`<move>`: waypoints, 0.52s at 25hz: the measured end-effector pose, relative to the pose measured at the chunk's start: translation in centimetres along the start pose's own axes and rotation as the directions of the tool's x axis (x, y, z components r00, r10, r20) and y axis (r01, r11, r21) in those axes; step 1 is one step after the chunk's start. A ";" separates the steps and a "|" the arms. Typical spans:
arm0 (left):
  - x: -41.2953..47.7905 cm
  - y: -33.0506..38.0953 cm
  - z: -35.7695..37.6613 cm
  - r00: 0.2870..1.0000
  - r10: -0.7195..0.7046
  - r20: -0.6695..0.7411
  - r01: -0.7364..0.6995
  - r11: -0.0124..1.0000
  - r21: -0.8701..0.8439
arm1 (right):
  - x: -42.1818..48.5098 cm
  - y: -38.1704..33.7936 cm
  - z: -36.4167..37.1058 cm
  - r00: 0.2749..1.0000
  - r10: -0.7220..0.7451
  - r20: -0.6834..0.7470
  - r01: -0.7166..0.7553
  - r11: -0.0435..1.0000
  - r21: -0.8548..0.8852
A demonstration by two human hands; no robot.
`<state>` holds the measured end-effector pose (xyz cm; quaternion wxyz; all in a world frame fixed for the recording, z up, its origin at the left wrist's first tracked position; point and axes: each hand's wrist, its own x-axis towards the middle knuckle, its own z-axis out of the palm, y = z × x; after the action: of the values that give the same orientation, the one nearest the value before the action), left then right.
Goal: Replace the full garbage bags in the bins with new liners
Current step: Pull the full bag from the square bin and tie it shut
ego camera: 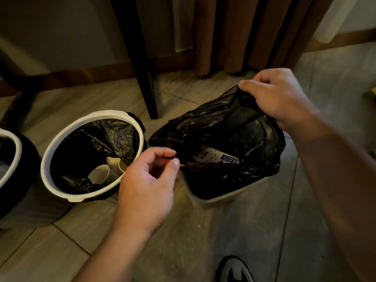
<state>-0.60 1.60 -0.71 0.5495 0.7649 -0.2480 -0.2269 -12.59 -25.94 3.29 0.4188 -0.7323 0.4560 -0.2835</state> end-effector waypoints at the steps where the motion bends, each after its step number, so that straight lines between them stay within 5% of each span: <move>1: 0.1 -0.1 0.1 0.999 -0.028 -0.028 0.026 0.999 -0.045 | -0.3 -0.3 0.0 1.000 -0.011 0.007 0.011 0.999 0.050; 4: 1.0 1.0 0.1 0.997 -0.069 -0.031 0.059 0.967 -0.250 | -1.0 -1.7 -0.2 0.997 -0.082 0.010 0.078 0.975 0.210; 7: 2.4 4.5 0.9 0.948 -0.204 0.245 0.316 0.692 -0.648 | -2.6 -4.1 -0.2 0.979 -0.191 0.075 0.162 0.945 0.283; 9: 3.4 7.0 1.8 0.879 -0.241 0.411 0.472 0.555 -0.685 | -4.0 -5.4 0.1 0.962 -0.228 0.150 0.174 0.936 0.307; 13: 4.4 10.3 2.8 0.840 -0.221 0.495 0.526 0.552 -0.647 | -6.1 -6.4 0.5 0.890 -0.332 0.312 0.234 0.921 0.313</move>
<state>-0.27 -6.00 7.94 0.7015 0.4406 -0.0520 -0.5576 -12.02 -18.74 8.36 0.5434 -0.7674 0.2169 -0.2622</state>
